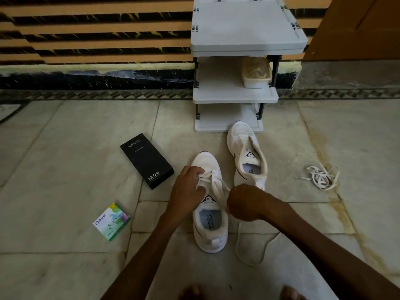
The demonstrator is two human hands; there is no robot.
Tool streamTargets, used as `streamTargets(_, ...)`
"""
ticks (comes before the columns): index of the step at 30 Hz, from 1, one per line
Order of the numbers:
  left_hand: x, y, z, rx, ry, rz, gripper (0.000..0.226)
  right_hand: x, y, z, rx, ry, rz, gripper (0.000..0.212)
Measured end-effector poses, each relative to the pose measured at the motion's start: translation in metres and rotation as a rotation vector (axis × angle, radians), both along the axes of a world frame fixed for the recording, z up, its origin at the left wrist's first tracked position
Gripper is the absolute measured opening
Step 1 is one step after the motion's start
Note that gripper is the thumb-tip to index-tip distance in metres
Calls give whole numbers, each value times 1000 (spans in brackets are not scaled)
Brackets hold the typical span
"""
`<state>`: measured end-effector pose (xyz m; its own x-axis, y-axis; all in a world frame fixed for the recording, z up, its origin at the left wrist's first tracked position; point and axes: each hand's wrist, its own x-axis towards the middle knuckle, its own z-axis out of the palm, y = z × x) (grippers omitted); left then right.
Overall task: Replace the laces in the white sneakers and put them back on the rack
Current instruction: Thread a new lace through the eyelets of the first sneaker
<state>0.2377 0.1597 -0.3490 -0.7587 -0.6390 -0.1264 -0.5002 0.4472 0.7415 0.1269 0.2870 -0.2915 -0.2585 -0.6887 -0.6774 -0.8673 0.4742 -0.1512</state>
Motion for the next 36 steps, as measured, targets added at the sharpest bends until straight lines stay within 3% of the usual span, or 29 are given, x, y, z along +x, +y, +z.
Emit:
streamTargets(4,0,-2,2,-37,-5,-54,41,-2,3,11,36,11,-63,37)
streamTargets(7,-1,-1,3,-58,-11,-85,41,-10,-7,14,-265,141,-217,27)
streamTargets(9,-2,-1,2,-59,-15,-89,40,-14,-16,6,-464,140,-334,17)
streamTargets(10,-2,-1,2,-59,-16,-91,40,-14,-20,1,-511,112,-382,22)
streamTargets(13,-2,-3,0,-51,-6,-87,40,-7,-28,-17,-539,34,-502,42)
streamTargets(16,-4,-2,-2,-44,-1,-58,37,1,-29,-29,-576,73,-609,37)
streamTargets(20,-6,0,-2,-51,-11,-63,35,5,-30,-30,-612,44,-560,28)
streamTargets(27,-9,-1,-2,-60,-84,-98,41,5,-35,-12,-331,123,-431,31)
streamTargets(30,-9,-1,-3,-92,-88,-115,40,-9,-38,-2,-304,-100,-521,27)
streamTargets(33,-12,0,-2,-100,-60,-70,32,-24,-34,18,-391,-408,-758,21)
streamTargets(36,-18,4,6,-60,65,-100,24,-30,-25,51,-460,-519,-874,26)
